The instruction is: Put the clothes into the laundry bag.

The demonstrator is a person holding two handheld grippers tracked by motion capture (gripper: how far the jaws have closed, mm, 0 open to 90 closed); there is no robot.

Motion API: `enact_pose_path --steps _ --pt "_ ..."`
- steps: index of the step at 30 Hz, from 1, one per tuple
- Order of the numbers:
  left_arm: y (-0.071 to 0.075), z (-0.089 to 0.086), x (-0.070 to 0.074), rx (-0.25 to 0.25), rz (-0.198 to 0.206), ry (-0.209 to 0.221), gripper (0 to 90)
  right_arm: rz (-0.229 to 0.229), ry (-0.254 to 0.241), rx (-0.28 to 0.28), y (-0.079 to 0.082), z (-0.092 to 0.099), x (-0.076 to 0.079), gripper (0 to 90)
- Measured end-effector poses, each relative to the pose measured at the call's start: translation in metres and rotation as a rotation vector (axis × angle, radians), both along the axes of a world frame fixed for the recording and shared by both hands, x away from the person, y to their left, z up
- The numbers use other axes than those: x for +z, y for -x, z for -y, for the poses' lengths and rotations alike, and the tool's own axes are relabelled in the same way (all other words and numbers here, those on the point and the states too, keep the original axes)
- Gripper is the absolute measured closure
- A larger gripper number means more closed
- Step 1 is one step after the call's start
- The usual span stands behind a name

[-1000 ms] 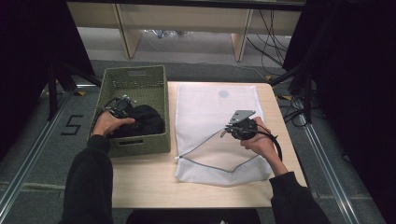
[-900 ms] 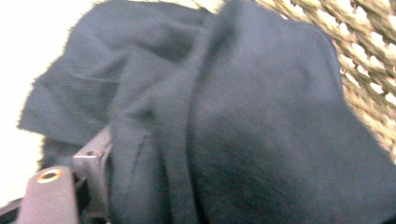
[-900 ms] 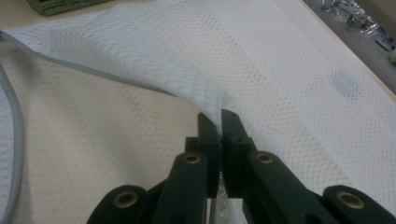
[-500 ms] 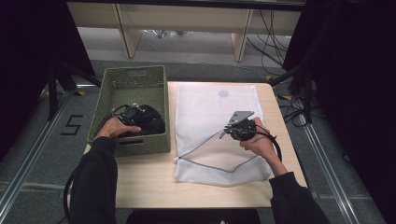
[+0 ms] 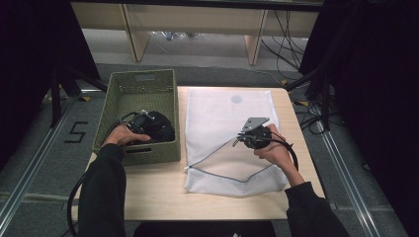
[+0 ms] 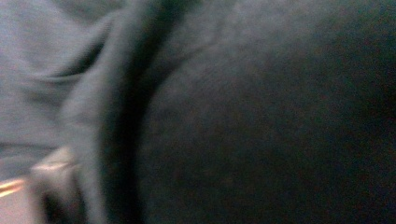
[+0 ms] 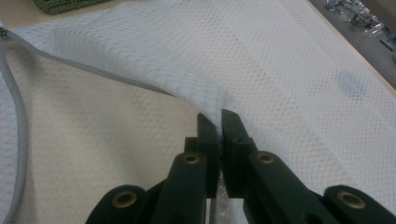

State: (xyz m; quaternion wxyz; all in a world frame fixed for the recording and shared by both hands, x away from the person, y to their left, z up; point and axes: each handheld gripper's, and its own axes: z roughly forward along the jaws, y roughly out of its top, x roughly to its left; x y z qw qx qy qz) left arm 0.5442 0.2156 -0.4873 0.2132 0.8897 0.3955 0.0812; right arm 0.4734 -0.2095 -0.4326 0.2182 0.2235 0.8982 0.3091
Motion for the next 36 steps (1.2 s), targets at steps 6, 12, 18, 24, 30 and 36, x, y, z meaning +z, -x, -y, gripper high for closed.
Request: enact_pose_path --steps 6,12,18,24,30,36 --pt "0.003 -0.006 0.009 0.012 -0.003 -0.002 54.9 0.007 -0.006 -0.006 0.001 -0.001 0.0 88.4" --pt "-0.002 -0.008 0.011 0.047 0.031 -0.046 63.2 0.016 0.001 0.008 -0.002 0.001 0.0 88.5" --pt "-0.004 -0.008 0.011 0.072 0.062 -0.038 33.9 0.008 -0.011 -0.016 0.0 0.001 -0.001 88.4" --pt "-0.004 -0.005 0.003 0.031 0.036 -0.067 17.1 0.008 -0.011 -0.008 0.0 0.001 -0.001 88.3" --pt "-0.004 -0.002 -0.002 0.045 0.038 -0.073 12.9 -0.001 -0.01 0.001 -0.001 0.001 0.0 88.2" --pt "-0.002 -0.003 0.001 -0.001 0.025 -0.044 32.1 0.005 -0.012 0.003 0.0 0.001 0.002 88.2"
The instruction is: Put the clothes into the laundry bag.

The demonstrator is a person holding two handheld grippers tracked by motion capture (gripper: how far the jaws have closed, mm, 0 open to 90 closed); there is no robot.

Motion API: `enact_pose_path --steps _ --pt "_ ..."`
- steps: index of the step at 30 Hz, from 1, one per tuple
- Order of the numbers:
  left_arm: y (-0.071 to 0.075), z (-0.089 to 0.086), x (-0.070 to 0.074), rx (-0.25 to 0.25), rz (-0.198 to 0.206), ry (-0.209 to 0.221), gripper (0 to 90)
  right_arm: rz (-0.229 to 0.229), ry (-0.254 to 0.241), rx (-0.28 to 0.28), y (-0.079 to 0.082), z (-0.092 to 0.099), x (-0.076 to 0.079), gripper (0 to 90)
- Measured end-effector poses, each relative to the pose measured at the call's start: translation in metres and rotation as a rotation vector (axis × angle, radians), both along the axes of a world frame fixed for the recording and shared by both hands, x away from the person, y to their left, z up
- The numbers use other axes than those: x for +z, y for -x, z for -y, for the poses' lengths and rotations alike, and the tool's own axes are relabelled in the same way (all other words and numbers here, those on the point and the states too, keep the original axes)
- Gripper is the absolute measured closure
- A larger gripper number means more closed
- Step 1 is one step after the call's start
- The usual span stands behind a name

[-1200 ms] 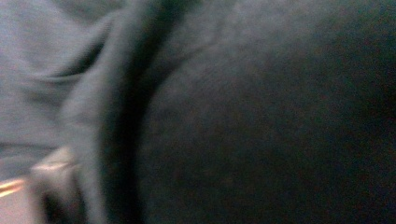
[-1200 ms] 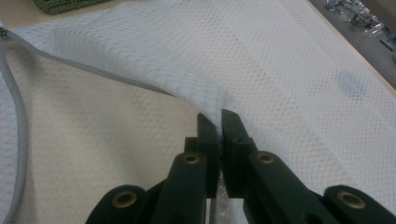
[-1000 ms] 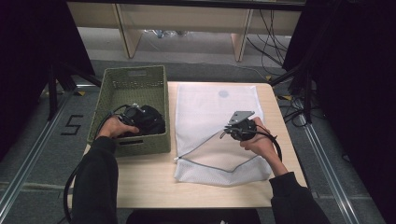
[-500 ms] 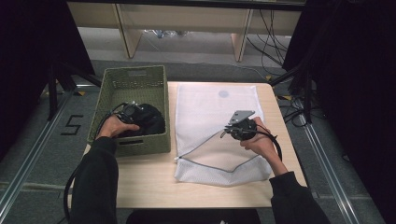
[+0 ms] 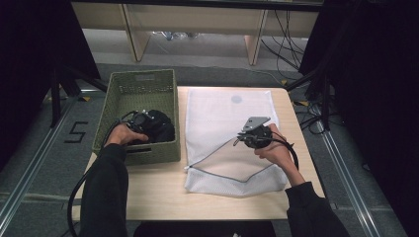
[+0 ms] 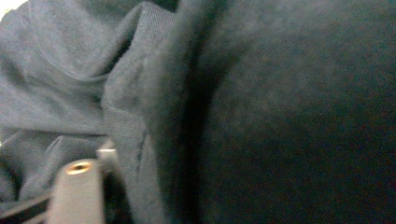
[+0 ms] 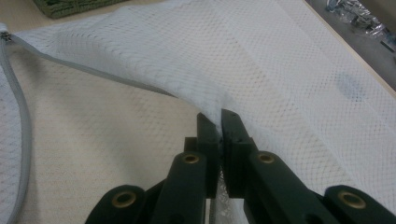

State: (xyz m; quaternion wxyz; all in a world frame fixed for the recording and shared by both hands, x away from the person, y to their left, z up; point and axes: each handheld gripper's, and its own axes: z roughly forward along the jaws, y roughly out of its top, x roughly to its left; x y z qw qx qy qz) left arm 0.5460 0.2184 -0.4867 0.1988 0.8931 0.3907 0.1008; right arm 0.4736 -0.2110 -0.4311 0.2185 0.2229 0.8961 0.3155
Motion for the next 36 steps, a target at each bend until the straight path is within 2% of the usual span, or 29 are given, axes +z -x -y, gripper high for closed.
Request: enact_pose_path --steps 1,3,4,5,9,10,11,13,16,18,20,24,25,26,27,28,29,30,32,33,34,36 --pt "0.001 0.001 0.0 0.001 0.004 0.011 36.3 -0.004 -0.001 -0.001 0.0 0.0 0.0 88.2" --pt "0.001 0.001 0.002 -0.023 0.0 0.007 41.7 -0.002 0.0 -0.001 0.0 0.0 0.0 88.2" --pt "0.001 0.001 0.002 -0.024 0.002 0.01 44.9 -0.002 0.001 0.0 0.0 0.0 0.0 88.2" --pt "0.001 0.002 0.002 -0.016 -0.003 0.031 48.1 -0.001 0.0 -0.001 0.0 0.0 0.0 88.2" --pt "0.002 0.001 0.003 -0.015 0.005 0.029 58.9 0.002 -0.001 0.004 -0.001 0.0 0.0 88.2" --pt "0.0 -0.002 0.006 -0.051 0.007 -0.023 62.4 0.001 0.002 0.009 -0.001 0.001 0.0 88.3" --pt "0.0 -0.002 0.006 -0.051 0.007 -0.023 63.5 0.004 0.002 0.009 -0.001 0.001 0.0 88.3" --pt "0.001 0.001 0.005 -0.01 0.023 0.001 64.8 0.001 -0.009 -0.012 -0.001 0.001 -0.001 88.3" --pt "0.001 0.0 0.008 -0.019 0.026 -0.014 66.7 0.001 -0.005 -0.003 -0.001 0.001 0.0 88.3" --pt "0.001 -0.001 0.009 0.003 0.042 0.0 68.7 -0.006 -0.01 -0.009 -0.001 0.002 0.0 88.3" --pt "0.002 -0.002 0.012 0.0 0.049 -0.008 70.0 0.004 -0.006 0.0 -0.002 0.003 0.0 88.3" --pt "0.002 -0.005 0.022 0.058 0.104 0.021 75.5 -0.004 -0.012 -0.01 -0.001 0.004 0.001 88.4" --pt "0.002 -0.006 0.024 0.063 0.107 0.03 75.8 -0.001 -0.015 -0.012 -0.002 0.004 0.001 88.5" --pt "0.003 -0.007 0.025 0.061 0.122 0.032 76.0 0.002 -0.019 -0.016 -0.002 0.004 0.001 88.5" --pt "0.003 -0.008 0.025 0.07 0.151 0.049 76.0 0.003 -0.017 -0.015 -0.002 0.004 0.001 88.6" --pt "0.004 -0.009 0.026 0.084 0.162 0.066 76.1 0.0 -0.016 -0.01 -0.002 0.004 0.002 88.6" --pt "0.004 -0.011 0.029 0.087 0.17 0.057 76.2 0.002 -0.015 -0.011 -0.002 0.004 0.002 88.6" --pt "0.005 -0.013 0.032 0.103 0.185 0.063 76.3 0.013 -0.012 0.0 -0.003 0.005 0.002 88.6" --pt "0.007 -0.016 0.039 0.12 0.209 0.081 76.5 0.005 -0.017 -0.007 -0.003 0.005 0.003 88.7" --pt "0.008 -0.017 0.044 0.131 0.211 0.085 76.5 0.008 -0.015 -0.006 -0.003 0.005 0.003 88.7" --pt "0.008 -0.02 0.05 0.118 0.205 0.088 76.5 0.008 -0.015 -0.006 -0.003 0.005 0.003 88.7" --pt "0.011 -0.023 0.058 0.154 0.24 0.141 76.5 0.007 -0.019 -0.006 -0.003 0.004 0.002 88.7"
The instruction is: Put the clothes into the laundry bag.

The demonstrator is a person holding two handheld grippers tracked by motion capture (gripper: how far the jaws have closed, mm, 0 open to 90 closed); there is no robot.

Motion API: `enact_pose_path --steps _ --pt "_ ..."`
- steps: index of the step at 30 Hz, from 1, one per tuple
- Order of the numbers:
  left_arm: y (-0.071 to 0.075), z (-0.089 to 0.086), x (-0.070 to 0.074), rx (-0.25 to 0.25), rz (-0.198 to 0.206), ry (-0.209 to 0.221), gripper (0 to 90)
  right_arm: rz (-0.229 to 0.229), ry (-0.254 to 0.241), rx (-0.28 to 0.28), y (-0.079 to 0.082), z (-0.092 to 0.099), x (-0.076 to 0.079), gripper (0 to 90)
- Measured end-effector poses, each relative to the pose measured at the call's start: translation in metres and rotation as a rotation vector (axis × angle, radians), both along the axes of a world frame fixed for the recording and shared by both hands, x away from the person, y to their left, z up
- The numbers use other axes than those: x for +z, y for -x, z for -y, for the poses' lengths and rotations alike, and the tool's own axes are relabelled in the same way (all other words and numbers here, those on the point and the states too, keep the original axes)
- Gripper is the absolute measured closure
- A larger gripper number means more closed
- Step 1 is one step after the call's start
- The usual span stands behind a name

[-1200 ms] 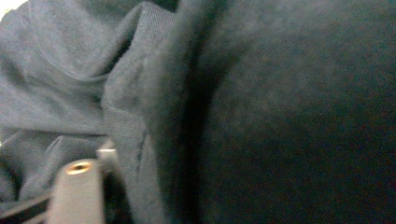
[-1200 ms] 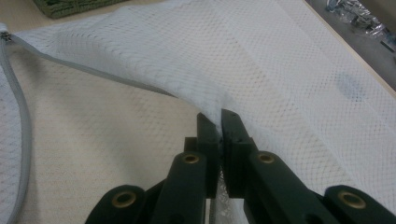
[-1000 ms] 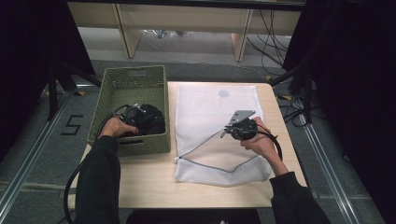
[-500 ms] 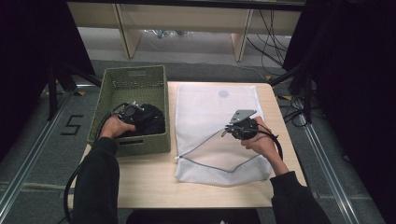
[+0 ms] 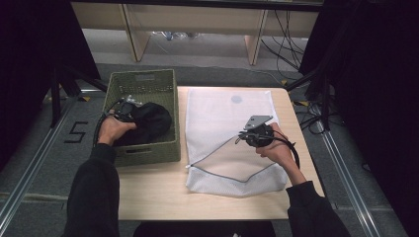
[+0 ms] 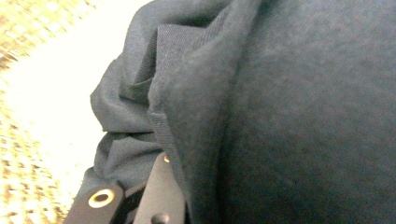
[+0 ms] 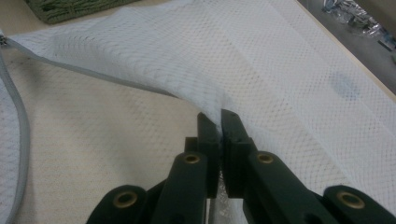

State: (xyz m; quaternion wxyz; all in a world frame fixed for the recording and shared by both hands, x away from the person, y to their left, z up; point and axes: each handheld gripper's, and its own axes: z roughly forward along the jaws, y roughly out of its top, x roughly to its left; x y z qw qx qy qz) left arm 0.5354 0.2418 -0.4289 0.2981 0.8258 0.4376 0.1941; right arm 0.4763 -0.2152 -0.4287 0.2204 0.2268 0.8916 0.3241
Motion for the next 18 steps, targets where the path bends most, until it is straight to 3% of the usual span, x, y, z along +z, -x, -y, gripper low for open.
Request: enact_pose_path --steps 4,7,9,14,15,18 --pt "0.005 -0.008 0.017 0.021 0.035 0.048 76.5 -0.003 0.001 -0.006 0.0 0.001 0.001 88.8" --pt "0.008 -0.009 0.033 0.019 0.06 0.036 76.5 0.001 -0.002 -0.012 0.0 0.001 0.001 89.0" --pt "0.011 -0.011 0.044 0.021 0.08 0.067 76.5 0.009 -0.001 -0.002 -0.001 0.001 0.002 89.2" --pt "0.018 -0.013 0.065 0.031 0.116 0.085 76.6 0.02 -0.014 -0.009 -0.001 0.002 0.005 89.7" --pt "0.02 -0.012 0.068 0.046 0.124 0.115 76.6 0.015 -0.021 -0.019 0.0 0.003 0.006 89.7" --pt "0.026 -0.011 0.081 0.032 0.143 0.124 76.6 0.017 -0.027 -0.026 0.0 0.004 0.006 89.6"
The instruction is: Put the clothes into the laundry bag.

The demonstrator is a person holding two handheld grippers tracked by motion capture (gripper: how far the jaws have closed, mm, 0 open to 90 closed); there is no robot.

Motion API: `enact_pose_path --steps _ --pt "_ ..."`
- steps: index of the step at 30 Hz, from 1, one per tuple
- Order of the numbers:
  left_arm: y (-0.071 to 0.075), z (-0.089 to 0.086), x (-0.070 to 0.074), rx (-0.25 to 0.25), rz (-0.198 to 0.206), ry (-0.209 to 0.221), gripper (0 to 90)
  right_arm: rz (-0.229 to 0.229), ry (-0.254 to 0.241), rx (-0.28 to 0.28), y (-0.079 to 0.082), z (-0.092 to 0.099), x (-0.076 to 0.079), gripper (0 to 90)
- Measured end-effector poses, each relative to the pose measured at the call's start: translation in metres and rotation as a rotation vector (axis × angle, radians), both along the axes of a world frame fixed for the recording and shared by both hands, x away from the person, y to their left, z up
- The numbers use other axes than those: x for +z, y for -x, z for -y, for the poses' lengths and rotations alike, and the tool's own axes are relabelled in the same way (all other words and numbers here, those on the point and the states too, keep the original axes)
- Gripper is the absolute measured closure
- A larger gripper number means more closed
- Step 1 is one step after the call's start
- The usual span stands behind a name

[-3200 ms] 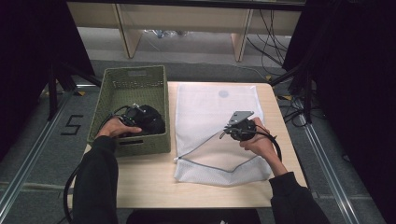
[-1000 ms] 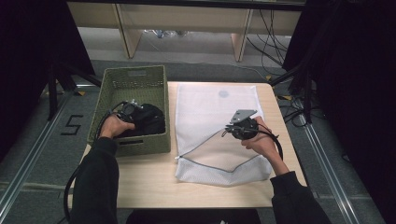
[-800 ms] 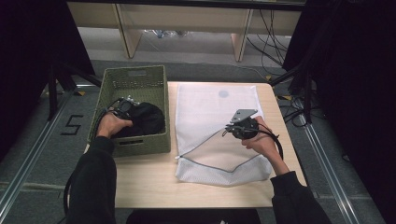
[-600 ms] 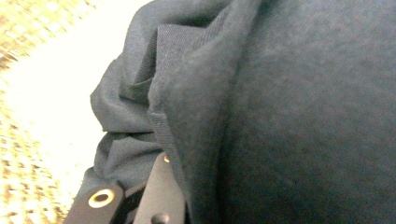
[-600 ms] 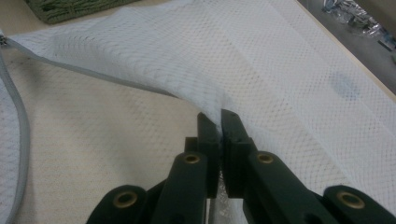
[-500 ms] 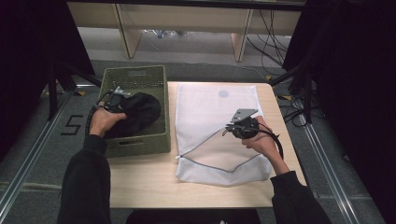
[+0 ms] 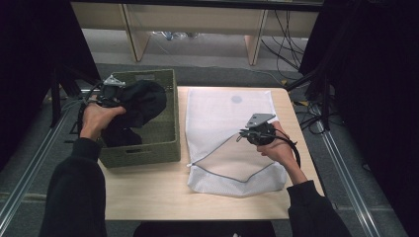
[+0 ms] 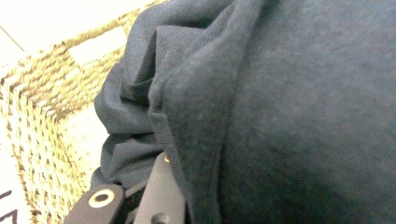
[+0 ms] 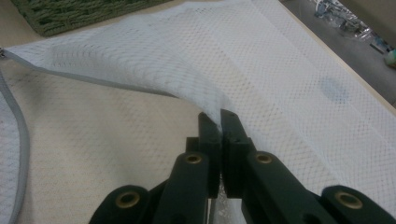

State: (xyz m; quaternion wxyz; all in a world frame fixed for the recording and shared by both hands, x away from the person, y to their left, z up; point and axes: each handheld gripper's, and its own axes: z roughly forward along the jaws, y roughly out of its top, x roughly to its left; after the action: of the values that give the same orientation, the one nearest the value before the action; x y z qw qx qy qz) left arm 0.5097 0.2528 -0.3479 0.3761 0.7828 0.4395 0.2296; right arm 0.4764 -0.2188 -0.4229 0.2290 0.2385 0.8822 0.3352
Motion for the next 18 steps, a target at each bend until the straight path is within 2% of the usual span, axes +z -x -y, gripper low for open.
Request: enact_pose_path --steps 1,4,6,8,10,15,17,18 --pt "0.002 0.001 0.004 0.008 0.003 0.018 76.6 0.005 0.005 0.012 -0.001 0.0 0.0 89.6" --pt "0.008 0.003 0.018 -0.012 0.02 0.043 76.6 0.005 0.004 0.013 -0.001 0.0 0.001 89.6" --pt "0.012 0.005 0.026 -0.018 0.02 0.069 76.6 -0.004 -0.003 0.0 0.0 -0.001 0.0 89.6" --pt "0.018 0.009 0.035 -0.032 0.033 0.066 76.6 0.008 0.003 0.011 -0.001 0.0 0.001 89.7" --pt "0.024 0.013 0.042 -0.05 0.04 0.084 76.6 -0.01 -0.006 -0.005 0.0 0.0 0.001 89.6" --pt "0.038 0.025 0.06 -0.087 0.042 0.117 76.6 0.002 0.0 0.012 -0.002 0.001 0.002 89.6" --pt "0.041 0.028 0.063 -0.097 0.043 0.122 76.6 0.002 -0.001 0.01 -0.002 0.001 0.002 89.6" --pt "0.048 0.034 0.067 -0.123 0.028 0.152 76.6 0.001 0.0 0.011 -0.001 0.001 0.002 89.6"
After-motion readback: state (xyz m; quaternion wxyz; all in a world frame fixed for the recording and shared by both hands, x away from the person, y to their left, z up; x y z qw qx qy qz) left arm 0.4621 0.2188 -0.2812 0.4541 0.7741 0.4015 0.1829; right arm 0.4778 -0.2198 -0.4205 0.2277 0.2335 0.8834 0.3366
